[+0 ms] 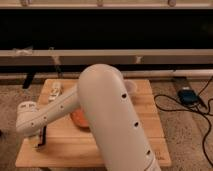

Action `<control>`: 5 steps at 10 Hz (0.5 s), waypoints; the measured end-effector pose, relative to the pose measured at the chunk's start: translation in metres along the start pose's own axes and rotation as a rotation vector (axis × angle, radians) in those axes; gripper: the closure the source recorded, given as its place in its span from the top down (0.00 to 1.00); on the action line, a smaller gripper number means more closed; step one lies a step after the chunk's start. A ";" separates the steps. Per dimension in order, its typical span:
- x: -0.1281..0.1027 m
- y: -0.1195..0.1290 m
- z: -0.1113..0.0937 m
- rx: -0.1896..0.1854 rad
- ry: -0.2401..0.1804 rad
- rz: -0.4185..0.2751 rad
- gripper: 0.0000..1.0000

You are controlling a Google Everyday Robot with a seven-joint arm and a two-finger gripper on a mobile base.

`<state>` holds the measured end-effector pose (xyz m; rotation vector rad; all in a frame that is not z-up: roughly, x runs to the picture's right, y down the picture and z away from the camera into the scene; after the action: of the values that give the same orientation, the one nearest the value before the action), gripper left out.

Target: Push the eraser across the table

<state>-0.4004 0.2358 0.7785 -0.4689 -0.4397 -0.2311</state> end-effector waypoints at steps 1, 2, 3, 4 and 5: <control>-0.001 -0.005 0.001 0.007 0.004 -0.005 0.80; -0.001 -0.010 0.002 0.015 0.009 -0.009 0.80; -0.001 -0.016 0.003 0.023 0.013 -0.013 0.80; -0.001 -0.023 0.003 0.031 0.018 -0.016 0.80; 0.001 -0.030 0.003 0.039 0.023 -0.016 0.80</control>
<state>-0.4097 0.2113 0.7931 -0.4239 -0.4246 -0.2428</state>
